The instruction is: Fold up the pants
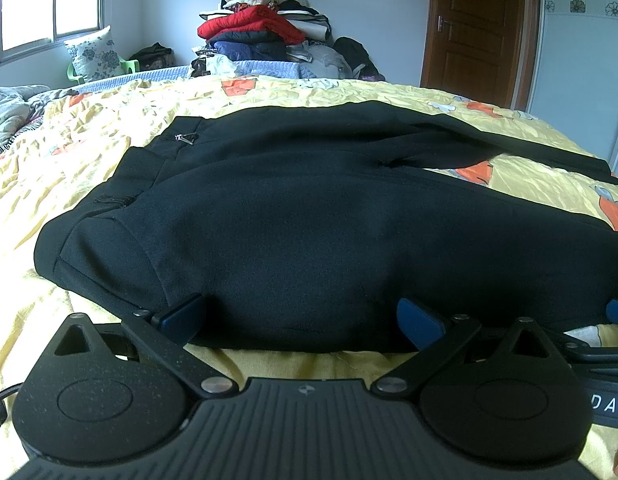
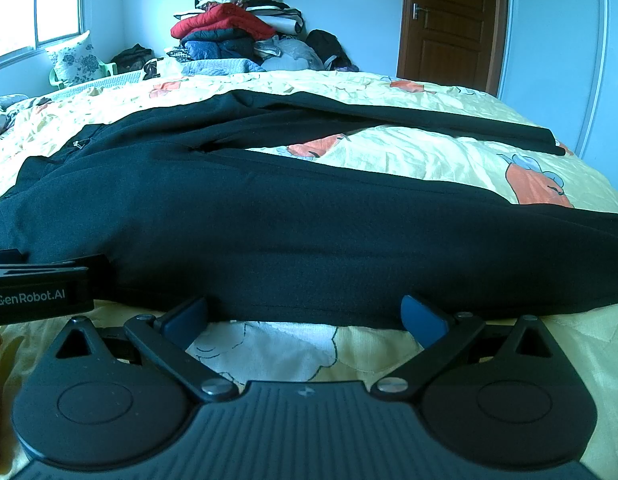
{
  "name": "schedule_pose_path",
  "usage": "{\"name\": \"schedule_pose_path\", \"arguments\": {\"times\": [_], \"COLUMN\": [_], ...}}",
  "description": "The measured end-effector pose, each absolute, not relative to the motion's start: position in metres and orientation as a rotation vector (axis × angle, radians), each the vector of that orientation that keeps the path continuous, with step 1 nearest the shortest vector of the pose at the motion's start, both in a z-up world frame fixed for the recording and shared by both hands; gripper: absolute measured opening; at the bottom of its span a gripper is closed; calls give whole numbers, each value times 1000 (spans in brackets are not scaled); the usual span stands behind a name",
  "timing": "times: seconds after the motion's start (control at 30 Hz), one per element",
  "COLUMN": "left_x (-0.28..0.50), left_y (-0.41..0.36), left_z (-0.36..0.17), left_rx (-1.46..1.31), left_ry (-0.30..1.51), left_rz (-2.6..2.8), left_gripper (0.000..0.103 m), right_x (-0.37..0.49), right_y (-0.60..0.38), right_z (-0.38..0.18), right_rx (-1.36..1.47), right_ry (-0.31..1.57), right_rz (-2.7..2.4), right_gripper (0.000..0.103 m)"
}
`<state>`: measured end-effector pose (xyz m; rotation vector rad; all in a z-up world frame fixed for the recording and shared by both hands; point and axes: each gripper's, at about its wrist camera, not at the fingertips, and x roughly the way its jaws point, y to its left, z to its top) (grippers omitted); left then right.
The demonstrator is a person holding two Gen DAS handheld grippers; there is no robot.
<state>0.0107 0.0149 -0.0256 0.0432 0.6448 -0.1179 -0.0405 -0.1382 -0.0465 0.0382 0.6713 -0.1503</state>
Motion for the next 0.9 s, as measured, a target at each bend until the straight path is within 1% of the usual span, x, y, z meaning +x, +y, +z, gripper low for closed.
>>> {"name": "schedule_pose_path", "arguments": {"times": [0.53,0.6,0.67,0.77,0.9], "left_x": [7,4,1,-2,1], "left_y": [19,23,28,38,55], "left_z": [-22,-20,-15,-3,11], "left_rx": [13,-8,-39,-89,-152], "left_ry": [620,604,572,513,469], "left_rz": [-133,-139,-116,-59,12], "left_gripper": [103,102,99,99,100], "right_x": [-43,-43,-41,-31,-13], "right_y": [-140,-144,-150,-159,-153], "right_z": [-44,-38,-28,-10,13], "right_rx": [34,53,120,179,71], "right_ry": [677,683,669,638,567], "right_rz": [-92,-34,40,96,107], "right_gripper": [103,103,103,103,103]}}
